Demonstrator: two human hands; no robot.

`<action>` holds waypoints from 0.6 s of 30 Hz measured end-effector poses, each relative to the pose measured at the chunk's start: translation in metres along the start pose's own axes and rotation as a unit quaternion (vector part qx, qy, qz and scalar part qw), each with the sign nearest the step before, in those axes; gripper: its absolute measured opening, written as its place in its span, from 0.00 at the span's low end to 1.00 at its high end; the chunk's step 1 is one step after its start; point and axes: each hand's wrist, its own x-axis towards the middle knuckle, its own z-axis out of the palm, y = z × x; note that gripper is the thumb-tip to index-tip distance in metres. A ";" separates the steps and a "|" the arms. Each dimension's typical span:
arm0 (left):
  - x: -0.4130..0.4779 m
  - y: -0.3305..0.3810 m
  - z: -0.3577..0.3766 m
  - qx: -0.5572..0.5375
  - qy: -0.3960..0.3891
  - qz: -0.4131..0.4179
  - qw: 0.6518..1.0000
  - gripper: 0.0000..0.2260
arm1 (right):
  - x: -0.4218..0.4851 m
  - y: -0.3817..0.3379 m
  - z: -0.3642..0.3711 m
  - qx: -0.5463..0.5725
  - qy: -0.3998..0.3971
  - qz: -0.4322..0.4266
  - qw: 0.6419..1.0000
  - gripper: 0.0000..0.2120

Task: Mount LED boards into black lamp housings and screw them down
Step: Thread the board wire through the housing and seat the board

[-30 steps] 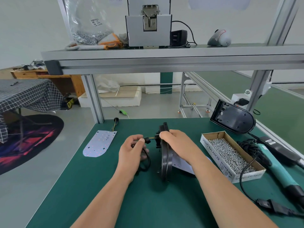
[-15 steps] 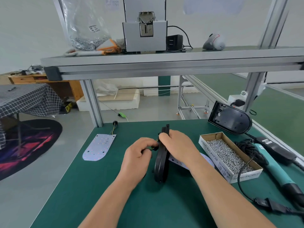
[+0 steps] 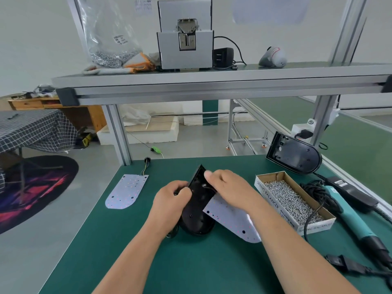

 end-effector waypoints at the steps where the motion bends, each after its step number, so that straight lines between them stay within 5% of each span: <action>1: 0.000 -0.002 0.000 -0.002 0.002 -0.014 1.000 0.16 | 0.001 0.007 -0.004 -0.017 0.001 0.001 1.000 0.20; 2: -0.001 -0.003 0.000 -0.003 0.000 -0.021 1.000 0.16 | 0.001 0.016 -0.008 -0.037 -0.007 0.008 0.999 0.13; 4: -0.003 -0.004 0.003 -0.002 -0.003 -0.026 1.000 0.14 | -0.006 0.029 -0.018 -0.084 -0.021 0.043 0.995 0.19; 9: -0.001 -0.006 0.009 -0.005 0.012 -0.035 0.999 0.07 | -0.024 0.053 -0.029 -0.145 -0.041 0.085 0.985 0.14; 14: -0.005 -0.002 0.026 -0.013 0.033 -0.006 0.999 0.11 | -0.037 0.060 -0.045 0.104 -0.030 0.111 0.988 0.03; 18: -0.012 0.004 0.042 -0.055 0.035 -0.007 0.998 0.08 | -0.046 0.063 -0.048 0.337 0.011 0.171 0.926 0.03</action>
